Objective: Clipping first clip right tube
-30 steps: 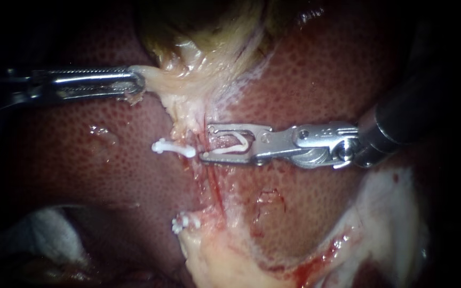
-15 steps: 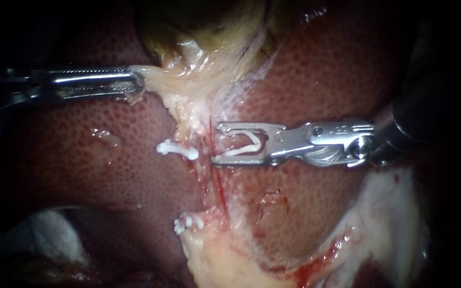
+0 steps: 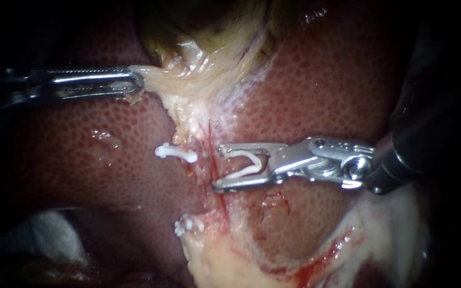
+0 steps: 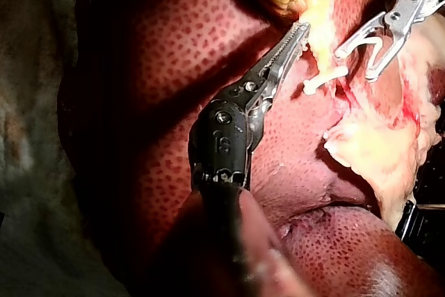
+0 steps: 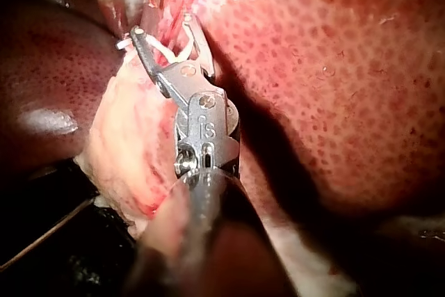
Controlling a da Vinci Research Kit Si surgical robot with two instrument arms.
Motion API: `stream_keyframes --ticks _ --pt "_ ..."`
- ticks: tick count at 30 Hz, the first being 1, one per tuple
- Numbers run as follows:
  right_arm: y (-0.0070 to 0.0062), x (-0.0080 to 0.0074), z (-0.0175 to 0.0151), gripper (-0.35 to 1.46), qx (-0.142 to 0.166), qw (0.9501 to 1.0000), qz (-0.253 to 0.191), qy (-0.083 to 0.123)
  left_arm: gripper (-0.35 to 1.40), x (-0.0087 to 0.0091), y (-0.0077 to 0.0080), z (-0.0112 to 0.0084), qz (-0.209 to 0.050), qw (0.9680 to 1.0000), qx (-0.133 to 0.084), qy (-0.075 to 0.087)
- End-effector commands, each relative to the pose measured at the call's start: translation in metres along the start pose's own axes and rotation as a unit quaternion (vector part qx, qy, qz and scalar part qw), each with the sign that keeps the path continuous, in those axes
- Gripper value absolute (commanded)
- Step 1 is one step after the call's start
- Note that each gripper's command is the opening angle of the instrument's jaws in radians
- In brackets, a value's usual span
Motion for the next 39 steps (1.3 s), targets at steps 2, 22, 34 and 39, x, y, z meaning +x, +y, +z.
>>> stream_keyframes --ticks 2,22,34,39 --pt "0.0002 -0.0006 0.0003 0.46 0.001 1.0000 0.008 -0.004 -0.35 0.0000 0.0000 0.0000 0.000 1.0000 0.000 0.000" --pt "0.0002 -0.0044 0.0034 0.46 0.073 0.9922 0.096 -0.032 -0.35 0.0000 0.0001 0.0000 0.000 1.0000 0.000 0.000" --pt "-0.0013 -0.0048 0.0049 0.45 0.118 0.9860 0.116 -0.020 -0.35 0.0000 0.0001 0.0000 0.000 1.0000 0.000 0.000" --pt "-0.0016 -0.0046 0.0053 0.44 0.135 0.9826 0.127 -0.012 -0.35 0.0000 0.0001 0.0000 0.000 1.0000 0.000 0.000"
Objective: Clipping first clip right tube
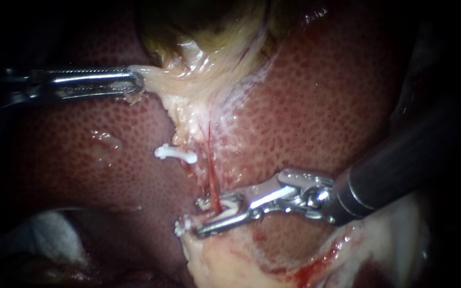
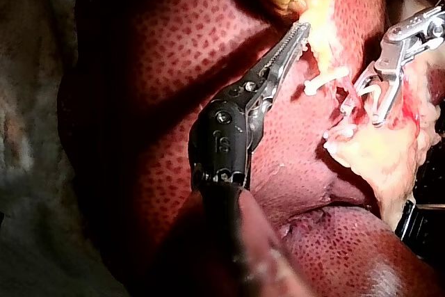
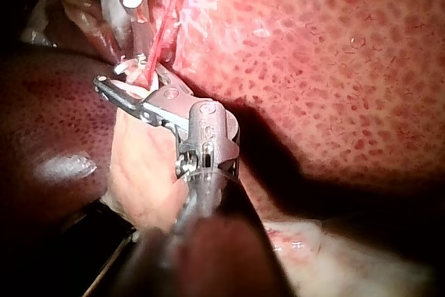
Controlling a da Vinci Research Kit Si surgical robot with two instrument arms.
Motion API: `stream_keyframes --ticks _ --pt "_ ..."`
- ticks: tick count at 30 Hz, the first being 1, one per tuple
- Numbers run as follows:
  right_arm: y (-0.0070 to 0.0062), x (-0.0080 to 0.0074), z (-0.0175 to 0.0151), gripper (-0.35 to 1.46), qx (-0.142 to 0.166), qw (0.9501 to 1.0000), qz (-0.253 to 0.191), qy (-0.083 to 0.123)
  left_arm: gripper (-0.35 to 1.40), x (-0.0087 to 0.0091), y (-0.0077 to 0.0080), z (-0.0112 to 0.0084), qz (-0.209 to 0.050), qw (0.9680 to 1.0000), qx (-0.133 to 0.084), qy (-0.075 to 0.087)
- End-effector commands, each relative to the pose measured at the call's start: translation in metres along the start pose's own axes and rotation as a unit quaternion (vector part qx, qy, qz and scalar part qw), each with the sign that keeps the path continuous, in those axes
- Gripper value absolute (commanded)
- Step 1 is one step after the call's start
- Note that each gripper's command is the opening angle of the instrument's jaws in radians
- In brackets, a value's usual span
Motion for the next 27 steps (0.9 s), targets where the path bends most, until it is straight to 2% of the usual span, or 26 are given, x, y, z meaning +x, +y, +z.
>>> stream_keyframes --ticks 1,17,27 --pt "0.0000 0.0000 0.0001 0.44 0.003 1.0000 0.002 0.001 -0.35 0.0000 0.0000 0.0000 0.000 1.0000 0.000 0.000" --pt "0.0000 0.0002 0.0015 0.42 0.006 0.9999 0.012 0.009 -0.35 0.0000 0.0000 0.0002 0.000 1.0000 0.000 0.000" --pt "0.0000 -0.0009 0.0023 0.41 0.011 0.9995 0.031 0.004 -0.35 0.0000 0.0000 0.0002 0.000 1.0000 0.001 0.000"
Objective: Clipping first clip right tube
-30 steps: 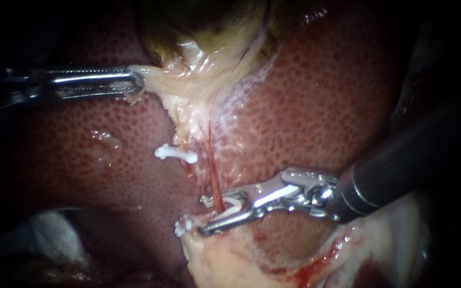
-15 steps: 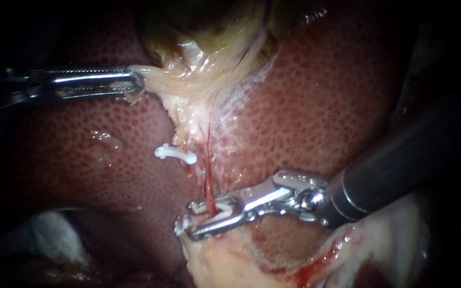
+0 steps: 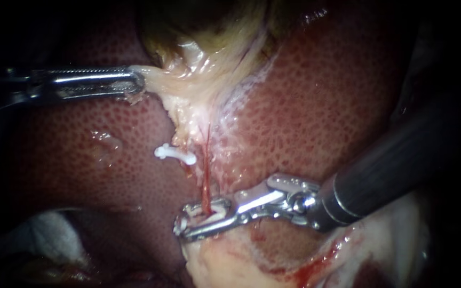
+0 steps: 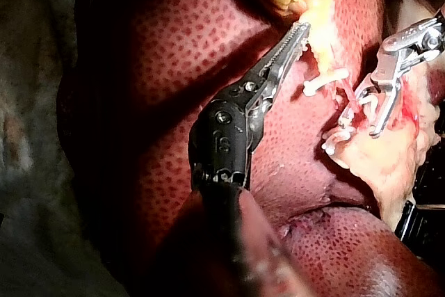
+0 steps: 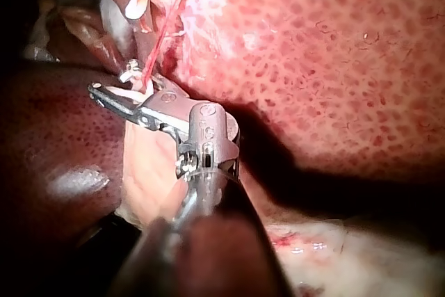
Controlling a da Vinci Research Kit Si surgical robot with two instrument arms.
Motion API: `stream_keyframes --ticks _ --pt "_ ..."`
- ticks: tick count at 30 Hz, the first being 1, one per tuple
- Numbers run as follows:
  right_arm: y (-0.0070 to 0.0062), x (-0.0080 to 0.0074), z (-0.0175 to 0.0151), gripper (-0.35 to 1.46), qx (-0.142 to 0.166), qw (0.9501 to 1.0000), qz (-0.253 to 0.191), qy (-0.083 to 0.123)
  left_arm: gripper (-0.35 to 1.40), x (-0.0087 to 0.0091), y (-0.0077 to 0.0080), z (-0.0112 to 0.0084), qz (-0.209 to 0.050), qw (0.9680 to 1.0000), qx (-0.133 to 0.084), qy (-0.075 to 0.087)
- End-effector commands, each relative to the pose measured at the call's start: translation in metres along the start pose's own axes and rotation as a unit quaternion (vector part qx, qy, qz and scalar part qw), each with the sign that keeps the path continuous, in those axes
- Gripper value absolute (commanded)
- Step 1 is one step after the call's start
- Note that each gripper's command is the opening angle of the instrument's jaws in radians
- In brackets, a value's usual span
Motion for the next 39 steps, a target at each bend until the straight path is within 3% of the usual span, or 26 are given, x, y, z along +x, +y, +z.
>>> stream_keyframes --ticks 1,12,15,18,22,39 --pt "0.0000 0.0000 0.0000 0.41 0.001 1.0000 0.002 -0.001 -0.35 0.0000 0.0000 0.0000 0.000 1.0000 0.000 0.000" --pt "-0.0002 -0.0002 -0.0003 0.26 0.008 0.9995 0.029 -0.004 -0.35 0.0000 0.0000 0.0000 0.000 1.0000 0.000 0.000" --pt "-0.0002 -0.0004 -0.0006 0.03 0.008 0.9984 0.055 -0.004 -0.35 0.0000 0.0000 0.0000 0.000 1.0000 0.000 0.000" --pt "-0.0002 -0.0006 -0.0011 -0.35 0.008 0.9956 0.093 -0.004 -0.35 0.0000 0.0000 0.0000 0.000 1.0000 0.000 0.000" --pt "-0.0002 -0.0007 -0.0014 -0.35 0.010 0.9928 0.120 -0.003 -0.35 0.0000 0.0000 0.0000 0.000 1.0000 0.000 0.000" --pt "-0.0006 -0.0011 -0.0017 -0.35 0.007 0.9924 0.122 -0.012 -0.35 0.0000 0.0000 0.0000 0.000 1.0000 0.000 0.000"
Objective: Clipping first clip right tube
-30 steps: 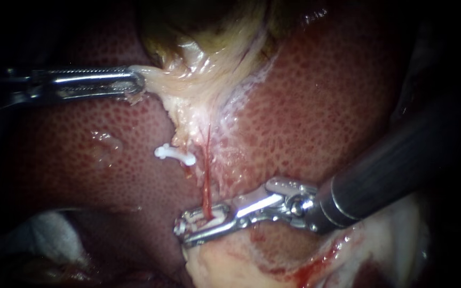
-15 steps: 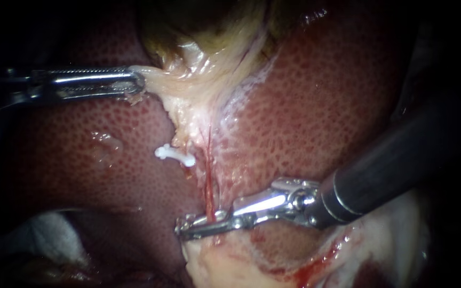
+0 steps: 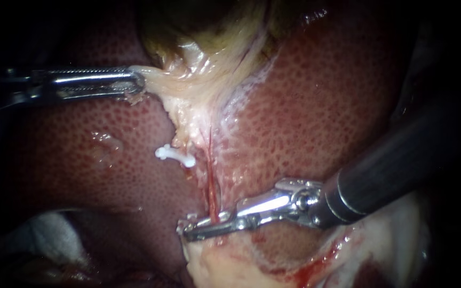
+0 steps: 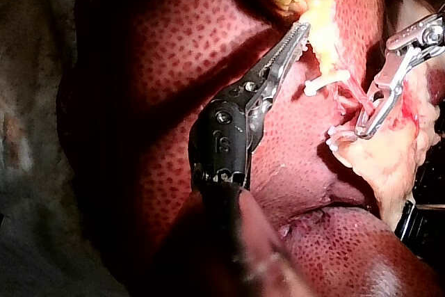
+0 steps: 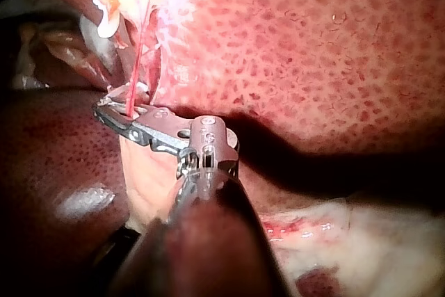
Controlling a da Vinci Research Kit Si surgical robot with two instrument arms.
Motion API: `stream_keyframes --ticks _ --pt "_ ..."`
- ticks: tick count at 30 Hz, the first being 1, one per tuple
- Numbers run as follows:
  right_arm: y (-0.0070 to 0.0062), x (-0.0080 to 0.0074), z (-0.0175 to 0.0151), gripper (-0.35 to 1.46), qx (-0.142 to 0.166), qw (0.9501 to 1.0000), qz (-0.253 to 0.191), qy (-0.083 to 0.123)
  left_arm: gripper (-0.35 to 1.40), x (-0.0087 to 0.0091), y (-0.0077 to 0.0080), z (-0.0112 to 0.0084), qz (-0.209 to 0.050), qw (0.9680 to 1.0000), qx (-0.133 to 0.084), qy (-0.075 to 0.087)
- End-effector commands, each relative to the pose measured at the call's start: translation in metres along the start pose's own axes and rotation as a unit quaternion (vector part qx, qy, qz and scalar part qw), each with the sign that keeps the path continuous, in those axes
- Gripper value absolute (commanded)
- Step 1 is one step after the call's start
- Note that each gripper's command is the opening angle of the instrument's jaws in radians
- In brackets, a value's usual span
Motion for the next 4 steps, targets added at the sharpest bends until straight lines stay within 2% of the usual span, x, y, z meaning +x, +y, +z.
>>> stream_keyframes --ticks 1,4 --pt "0.0000 0.0000 0.0000 -0.35 0.000 1.0000 0.000 0.000 -0.35 0.0000 0.0000 0.0000 0.000 1.0000 0.000 0.000" --pt "0.0000 0.0000 0.0000 -0.35 0.000 1.0000 0.000 0.000 -0.35 0.0000 0.0000 0.0000 0.000 1.0000 0.000 0.000"
